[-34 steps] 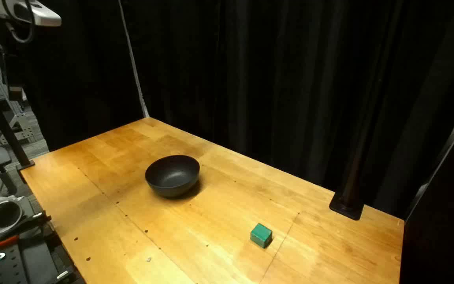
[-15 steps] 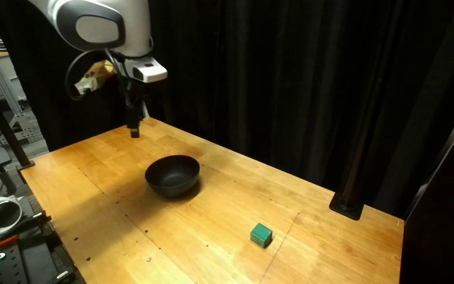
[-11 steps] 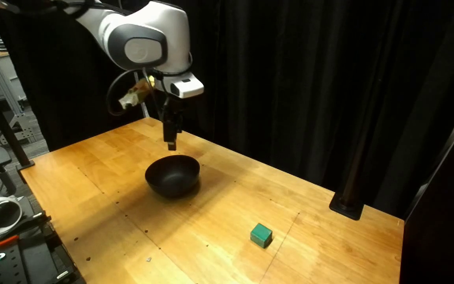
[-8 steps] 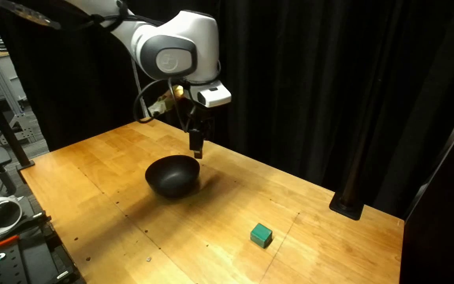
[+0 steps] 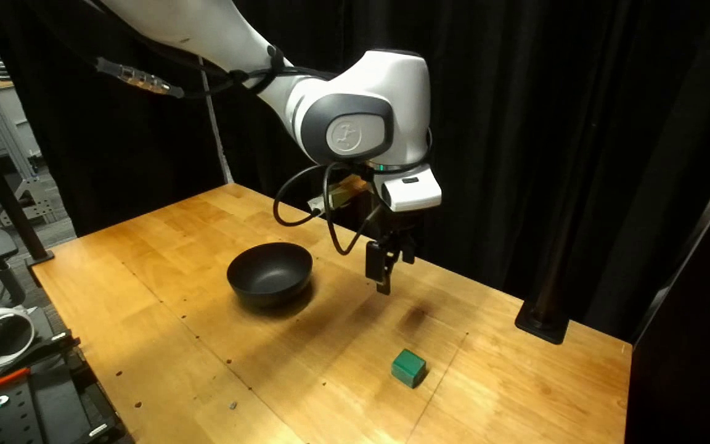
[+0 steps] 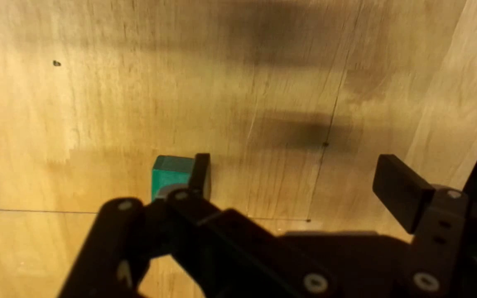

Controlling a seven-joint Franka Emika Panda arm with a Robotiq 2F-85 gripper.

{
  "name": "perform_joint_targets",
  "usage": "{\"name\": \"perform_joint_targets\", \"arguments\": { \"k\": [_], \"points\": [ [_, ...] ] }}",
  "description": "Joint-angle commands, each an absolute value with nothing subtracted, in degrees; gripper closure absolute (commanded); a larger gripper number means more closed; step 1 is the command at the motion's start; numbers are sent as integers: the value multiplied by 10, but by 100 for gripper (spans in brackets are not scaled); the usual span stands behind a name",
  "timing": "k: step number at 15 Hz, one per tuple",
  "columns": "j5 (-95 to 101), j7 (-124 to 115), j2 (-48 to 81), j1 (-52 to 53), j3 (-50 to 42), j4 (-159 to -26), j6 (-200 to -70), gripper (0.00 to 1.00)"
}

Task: Put the green block inside the bowl.

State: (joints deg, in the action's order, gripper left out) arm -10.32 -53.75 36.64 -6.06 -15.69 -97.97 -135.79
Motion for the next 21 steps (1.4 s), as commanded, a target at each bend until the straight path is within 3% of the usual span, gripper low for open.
{"name": "perform_joint_targets", "arguments": {
  "k": [1,13,14,16,21],
  "points": [
    [-102,-604,416,-78,-172,-919,-1344,0],
    [-110,-671,473,-128,-174,-912,-1316,0],
    [-114,-670,476,-131,-169,-912,-1313,25],
    [-119,-669,480,-134,-164,-914,-1309,34],
    [-132,-665,460,-134,-160,-933,-1316,73]
  ]
}}
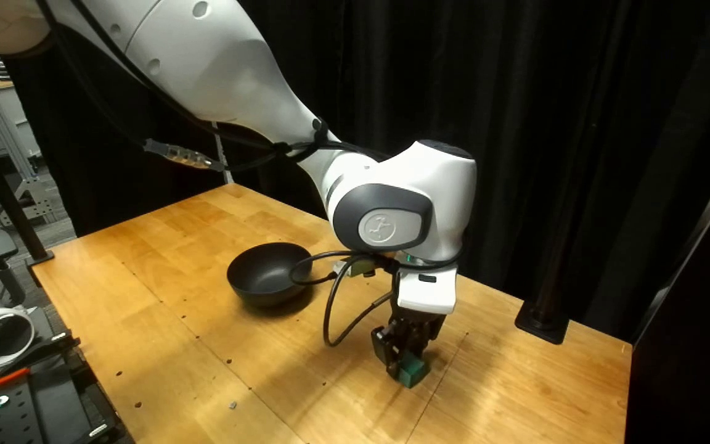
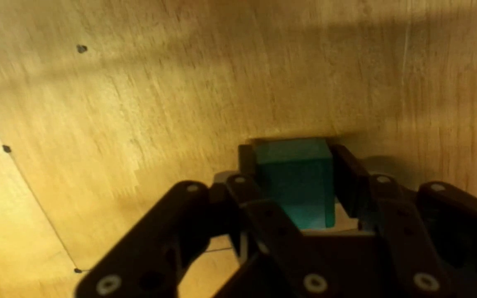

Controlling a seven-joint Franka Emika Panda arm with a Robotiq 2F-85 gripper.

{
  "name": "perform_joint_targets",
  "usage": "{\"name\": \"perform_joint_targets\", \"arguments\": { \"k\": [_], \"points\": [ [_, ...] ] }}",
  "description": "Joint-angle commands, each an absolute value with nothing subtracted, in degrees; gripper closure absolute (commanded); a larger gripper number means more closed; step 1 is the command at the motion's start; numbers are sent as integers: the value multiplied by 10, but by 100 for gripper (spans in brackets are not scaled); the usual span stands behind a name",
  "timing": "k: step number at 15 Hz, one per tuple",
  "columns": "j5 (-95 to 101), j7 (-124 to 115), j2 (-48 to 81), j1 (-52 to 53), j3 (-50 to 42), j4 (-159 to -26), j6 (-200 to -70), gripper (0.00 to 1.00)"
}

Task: Put the green block inside the bowl.

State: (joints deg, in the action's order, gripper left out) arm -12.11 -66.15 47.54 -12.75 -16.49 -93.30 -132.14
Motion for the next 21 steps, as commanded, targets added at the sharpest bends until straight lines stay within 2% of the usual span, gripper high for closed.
{"name": "perform_joint_targets", "arguments": {
  "k": [1,5,11,20,21],
  "points": [
    [-135,-665,452,-133,-159,-940,-1318,82],
    [-142,-640,370,-120,-145,-998,-1327,82],
    [-220,-546,244,-114,-58,-1084,-1282,82],
    [-254,-485,216,-72,-37,-1174,-1173,82],
    [-266,-479,215,-72,-36,-1182,-1172,32]
  ]
}}
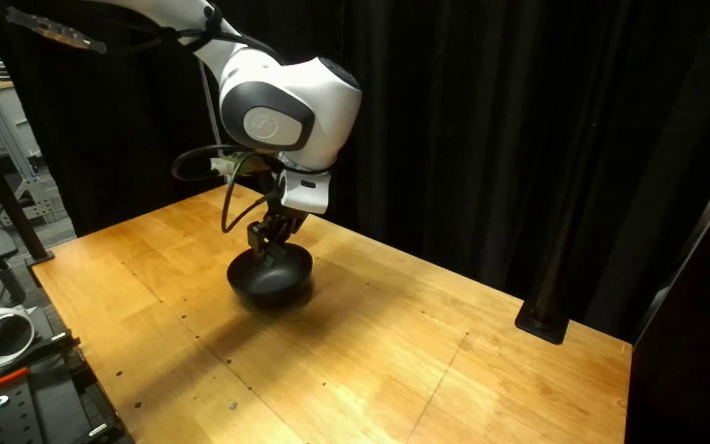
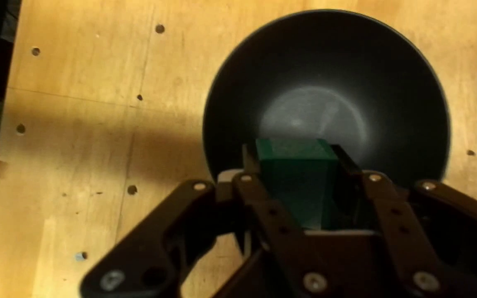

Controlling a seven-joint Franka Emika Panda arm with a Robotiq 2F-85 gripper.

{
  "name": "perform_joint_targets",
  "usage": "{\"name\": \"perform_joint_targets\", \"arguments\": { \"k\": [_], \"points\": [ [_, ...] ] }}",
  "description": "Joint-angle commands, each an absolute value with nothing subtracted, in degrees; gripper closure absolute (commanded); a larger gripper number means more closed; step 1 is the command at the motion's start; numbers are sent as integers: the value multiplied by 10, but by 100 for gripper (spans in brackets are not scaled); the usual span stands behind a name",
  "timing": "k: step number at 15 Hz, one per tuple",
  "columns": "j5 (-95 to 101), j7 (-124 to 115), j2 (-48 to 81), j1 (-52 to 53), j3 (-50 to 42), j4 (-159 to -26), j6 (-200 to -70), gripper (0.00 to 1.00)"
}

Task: Put the green block inside the bowl.

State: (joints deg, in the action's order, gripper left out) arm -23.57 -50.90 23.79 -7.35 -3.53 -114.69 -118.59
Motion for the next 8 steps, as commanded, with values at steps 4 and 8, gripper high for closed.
{"name": "perform_joint_targets", "arguments": {
  "k": [4,8],
  "points": [
    [-310,-443,190,-75,-36,-1197,-1176,9],
    [-360,-403,129,-75,-35,-1193,-1156,0]
  ]
}}
